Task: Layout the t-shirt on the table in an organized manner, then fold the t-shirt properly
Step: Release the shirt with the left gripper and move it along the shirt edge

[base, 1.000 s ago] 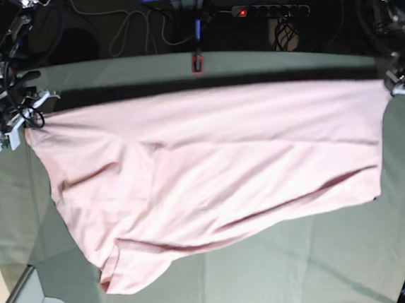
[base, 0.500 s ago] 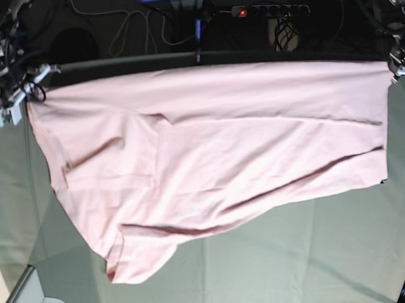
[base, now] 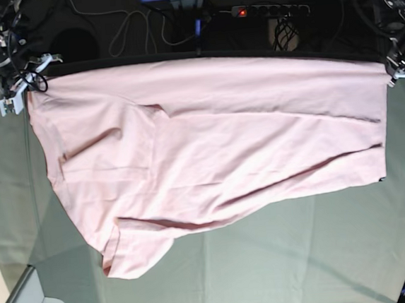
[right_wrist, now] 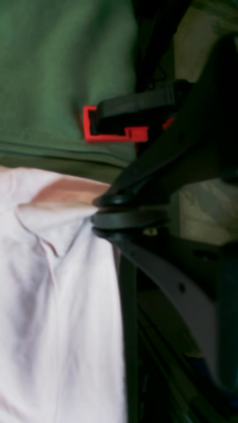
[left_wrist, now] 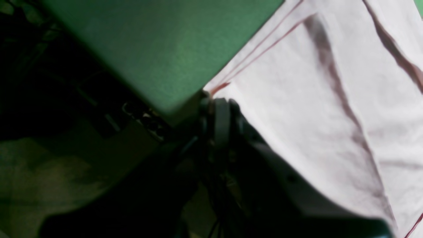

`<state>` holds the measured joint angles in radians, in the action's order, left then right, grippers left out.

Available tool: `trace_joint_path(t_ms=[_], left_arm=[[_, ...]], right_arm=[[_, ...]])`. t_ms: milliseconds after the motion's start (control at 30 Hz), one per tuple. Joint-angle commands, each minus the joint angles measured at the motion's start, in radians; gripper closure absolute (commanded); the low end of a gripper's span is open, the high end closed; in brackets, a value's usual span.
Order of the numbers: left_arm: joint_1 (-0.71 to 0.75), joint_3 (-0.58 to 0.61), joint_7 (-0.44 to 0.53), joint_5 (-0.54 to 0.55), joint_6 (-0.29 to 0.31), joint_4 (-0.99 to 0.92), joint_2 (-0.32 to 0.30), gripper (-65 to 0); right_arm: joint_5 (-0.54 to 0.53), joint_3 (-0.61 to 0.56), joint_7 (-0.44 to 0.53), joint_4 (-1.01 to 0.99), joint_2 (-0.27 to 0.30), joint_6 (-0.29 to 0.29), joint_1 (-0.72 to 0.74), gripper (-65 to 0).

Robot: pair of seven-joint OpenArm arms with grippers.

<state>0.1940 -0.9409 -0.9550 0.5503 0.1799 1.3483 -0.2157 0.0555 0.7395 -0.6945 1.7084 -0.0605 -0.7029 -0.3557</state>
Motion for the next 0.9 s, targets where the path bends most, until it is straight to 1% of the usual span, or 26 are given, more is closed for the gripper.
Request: trace_joint_path(t_ms=[0,33,133,200,233,300,433,500,600,733,833,867], left_arm=[[0.0,-0.01,0.011,0.006,-0.004,0.018,-0.02,-5.7],[0.002,-0.01,0.011,0.006,-0.004,0.021,-0.02,-9.8],[0.003,-0.01,-0.035,0.006,-0.004,0.023,-0.02,-26.8],[0.002,-0.01,-0.057,0.006,-0.004,0.024,-0.026,-33.6],[0.002,-0.011,-0.06,0.007,-0.003,0.026,-0.026,-35.0],[0.0,-0.014,-0.054,0.007,-0.003,0.059,-0.026,-35.4],[-0.014,-0.08,-0.054,0.007,-0.003,0.158,-0.009,-35.4],[-0.063,-0.106,-0.052,0.006,-0.004,0.201,0.008,-35.4],[-0.136,-0.126,-0.052,-0.006,-0.004,0.204,0.011,-35.3],[-0.256,-0.125,-0.052,-0.006,-0.009,0.096,0.012,-35.3],[-0.342,-0.125,-0.046,-0.006,-0.013,-0.034,0.008,-35.2],[-0.365,-0.123,-0.029,-0.006,-0.013,-0.086,0.006,-35.2]], right_arm=[[0.004,0.005,0.014,0.02,0.017,0.005,-0.004,-3.4],[0.004,0.005,0.014,0.02,0.017,0.005,-0.004,-5.9],[0.0,0.013,0.014,0.022,0.018,0.005,-0.006,-14.7],[0.0,0.013,0.014,0.028,0.018,0.005,-0.004,-18.6],[0.0,0.013,0.014,0.035,0.017,0.005,-0.004,-20.1],[0.0,0.013,0.005,0.058,0.015,0.005,-0.004,-22.2],[0.0,0.015,0.005,0.095,0.012,0.005,-0.004,-24.1],[0.0,0.022,0.005,0.095,0.014,0.005,0.005,-24.0],[0.0,0.067,0.005,0.092,0.011,0.005,0.033,-24.0],[0.004,0.096,0.005,0.075,0.012,0.005,0.057,-24.0],[0.004,0.094,0.006,0.074,0.017,0.005,0.057,-24.0],[0.005,0.094,0.008,0.074,0.017,0.005,0.057,-24.0]])
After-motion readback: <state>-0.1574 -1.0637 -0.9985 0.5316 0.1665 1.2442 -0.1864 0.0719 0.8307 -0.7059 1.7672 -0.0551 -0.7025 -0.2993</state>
